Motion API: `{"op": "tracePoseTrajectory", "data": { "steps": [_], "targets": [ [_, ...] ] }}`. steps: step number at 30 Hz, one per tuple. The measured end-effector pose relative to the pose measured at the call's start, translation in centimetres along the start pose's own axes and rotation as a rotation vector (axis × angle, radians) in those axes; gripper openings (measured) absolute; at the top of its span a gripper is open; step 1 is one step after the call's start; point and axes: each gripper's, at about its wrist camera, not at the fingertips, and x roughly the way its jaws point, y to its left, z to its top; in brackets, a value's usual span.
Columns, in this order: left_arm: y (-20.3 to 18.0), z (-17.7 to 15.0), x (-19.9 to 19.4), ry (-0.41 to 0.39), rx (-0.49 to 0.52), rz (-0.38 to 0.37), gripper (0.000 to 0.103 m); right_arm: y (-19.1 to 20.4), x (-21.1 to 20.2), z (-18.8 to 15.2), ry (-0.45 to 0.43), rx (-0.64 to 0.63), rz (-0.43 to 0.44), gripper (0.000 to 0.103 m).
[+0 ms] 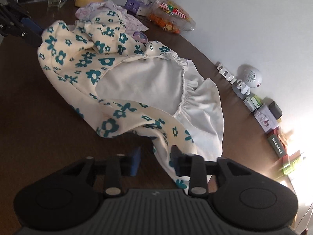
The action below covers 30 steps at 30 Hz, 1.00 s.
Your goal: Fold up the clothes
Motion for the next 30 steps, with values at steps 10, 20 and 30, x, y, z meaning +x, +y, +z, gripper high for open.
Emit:
{"op": "tracePoseTrajectory", "data": {
  "steps": [10, 20, 30],
  "targets": [
    [6.5, 1.0, 2.4, 0.087, -0.091, 0.277, 0.064, -0.8, 0.9, 1.6, -0.018, 0.083, -0.043, 0.047],
    [6.5, 4.6, 8.5, 0.134, -0.038, 0.305, 0.063, -2.0, 2.3, 1.2, 0.066, 0.041, -0.096, 0.051],
    [5.4, 5.5, 10.8, 0.175, 0.047, 0.34, 0.008, -2.8, 4.3, 1.6, 0.096, 0.007, -0.041, 0.037]
  ]
}}
